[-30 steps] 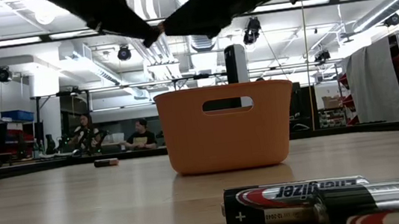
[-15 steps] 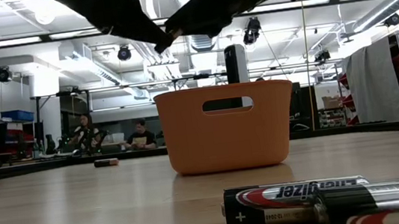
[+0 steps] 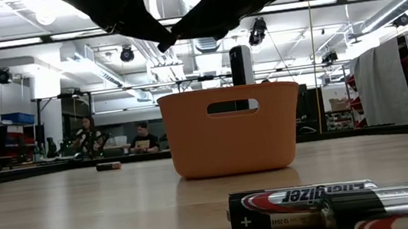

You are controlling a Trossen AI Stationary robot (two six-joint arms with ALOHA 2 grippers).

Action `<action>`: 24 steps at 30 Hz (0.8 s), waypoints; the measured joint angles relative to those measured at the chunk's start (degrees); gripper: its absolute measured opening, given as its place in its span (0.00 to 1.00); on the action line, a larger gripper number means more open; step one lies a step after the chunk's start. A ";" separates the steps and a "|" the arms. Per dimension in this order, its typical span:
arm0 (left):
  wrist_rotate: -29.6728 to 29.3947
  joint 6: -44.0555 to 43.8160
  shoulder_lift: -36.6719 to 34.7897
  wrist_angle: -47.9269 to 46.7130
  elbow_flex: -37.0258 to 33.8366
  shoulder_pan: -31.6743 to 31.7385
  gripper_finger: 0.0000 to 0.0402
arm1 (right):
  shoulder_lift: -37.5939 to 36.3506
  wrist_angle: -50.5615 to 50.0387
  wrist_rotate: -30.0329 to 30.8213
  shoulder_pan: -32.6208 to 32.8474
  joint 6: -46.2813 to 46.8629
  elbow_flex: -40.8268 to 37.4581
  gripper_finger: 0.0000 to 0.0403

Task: Sort batteries
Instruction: Put the black battery into the orange bin

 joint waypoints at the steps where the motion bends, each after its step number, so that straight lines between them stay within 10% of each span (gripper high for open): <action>1: 0.00 0.00 -0.03 -0.03 -0.01 -0.02 0.05 | 0.00 -0.42 0.09 -0.02 -0.08 0.00 0.29; 24: -0.29 -1.71 -0.17 -1.40 -0.07 -0.05 0.15 | -0.02 -1.55 1.43 0.00 -0.69 0.13 0.10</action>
